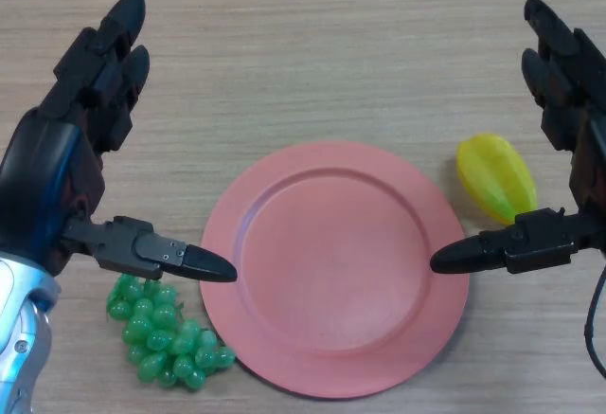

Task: Pick up the yellow starfruit and place it on the plate

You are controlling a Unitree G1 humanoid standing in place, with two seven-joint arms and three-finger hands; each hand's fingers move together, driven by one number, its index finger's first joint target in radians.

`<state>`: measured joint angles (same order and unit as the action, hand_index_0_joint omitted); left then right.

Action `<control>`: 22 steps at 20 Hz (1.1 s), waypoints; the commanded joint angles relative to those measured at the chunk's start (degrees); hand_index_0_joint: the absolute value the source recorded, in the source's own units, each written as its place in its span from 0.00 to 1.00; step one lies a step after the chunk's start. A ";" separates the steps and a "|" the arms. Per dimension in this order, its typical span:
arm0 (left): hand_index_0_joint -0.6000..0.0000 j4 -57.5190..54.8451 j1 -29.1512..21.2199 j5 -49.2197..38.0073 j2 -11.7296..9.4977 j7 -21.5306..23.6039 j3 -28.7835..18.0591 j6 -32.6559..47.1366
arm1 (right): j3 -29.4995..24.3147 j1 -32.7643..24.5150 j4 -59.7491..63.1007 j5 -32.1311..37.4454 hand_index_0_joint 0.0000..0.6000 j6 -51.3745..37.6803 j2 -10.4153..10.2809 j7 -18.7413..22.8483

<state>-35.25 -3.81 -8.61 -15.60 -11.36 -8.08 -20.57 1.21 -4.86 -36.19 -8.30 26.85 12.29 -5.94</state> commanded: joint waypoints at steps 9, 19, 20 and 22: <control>1.00 -2.24 -2.11 -2.68 -1.58 1.65 -2.86 5.28 | -3.60 -2.70 3.32 -4.31 0.00 -14.69 2.49 -2.00; 1.00 6.59 -2.46 2.96 -1.60 -1.64 -1.01 9.97 | -7.01 -10.08 21.81 -15.38 0.00 -28.12 7.59 -6.43; 1.00 6.27 -2.03 3.21 -1.53 -1.82 -0.91 9.85 | -7.05 -12.24 26.31 -16.93 0.00 -30.85 8.56 -5.84; 1.00 5.89 -1.24 4.02 -1.20 -2.02 -0.57 10.69 | -6.66 -14.32 32.10 -18.74 0.00 -34.07 9.40 -5.52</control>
<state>-26.09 -3.61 -5.38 -15.56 -12.61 -5.87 -18.34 -2.08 -16.28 -0.79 -27.22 -0.45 19.67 -13.72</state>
